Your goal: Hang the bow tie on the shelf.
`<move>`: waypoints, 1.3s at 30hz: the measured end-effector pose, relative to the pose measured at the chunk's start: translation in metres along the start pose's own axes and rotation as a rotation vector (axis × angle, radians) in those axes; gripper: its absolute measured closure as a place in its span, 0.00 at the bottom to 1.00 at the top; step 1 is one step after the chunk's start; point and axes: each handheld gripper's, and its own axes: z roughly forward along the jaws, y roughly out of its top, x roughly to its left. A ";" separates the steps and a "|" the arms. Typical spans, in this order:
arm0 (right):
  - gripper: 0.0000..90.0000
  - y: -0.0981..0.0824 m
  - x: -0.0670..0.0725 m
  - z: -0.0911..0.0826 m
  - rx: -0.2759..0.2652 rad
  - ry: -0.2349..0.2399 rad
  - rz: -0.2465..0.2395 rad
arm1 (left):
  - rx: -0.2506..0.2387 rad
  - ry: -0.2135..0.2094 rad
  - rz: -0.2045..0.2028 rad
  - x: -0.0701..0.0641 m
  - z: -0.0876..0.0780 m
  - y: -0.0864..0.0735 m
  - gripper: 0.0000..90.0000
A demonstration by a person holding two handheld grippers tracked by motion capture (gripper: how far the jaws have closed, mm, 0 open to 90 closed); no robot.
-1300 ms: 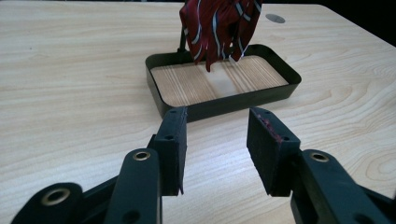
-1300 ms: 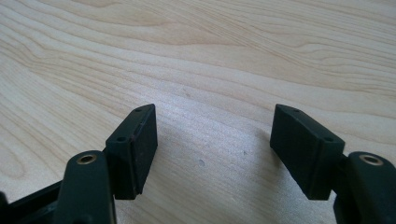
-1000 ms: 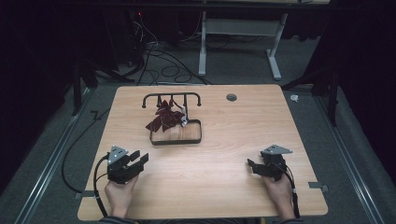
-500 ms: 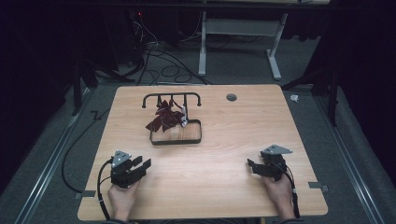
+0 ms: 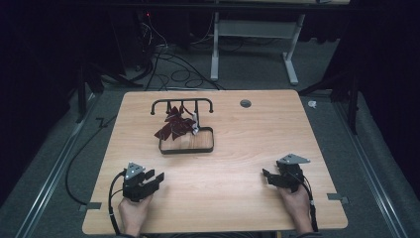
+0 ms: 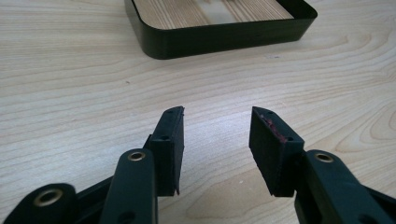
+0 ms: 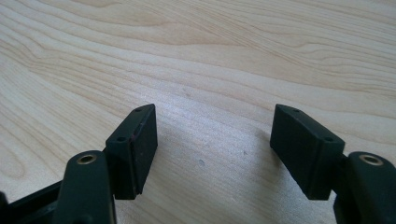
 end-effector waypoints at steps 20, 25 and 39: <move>0.37 0.000 0.000 0.000 -0.001 0.000 -0.002 | 0.053 0.016 0.075 -0.016 0.020 -0.003 0.60; 0.37 0.000 0.000 0.000 0.000 0.000 0.000 | 0.061 0.024 0.090 -0.018 0.024 -0.003 0.60; 0.37 0.000 0.000 0.000 0.000 0.000 0.000 | 0.056 0.044 0.116 -0.024 0.032 -0.004 0.59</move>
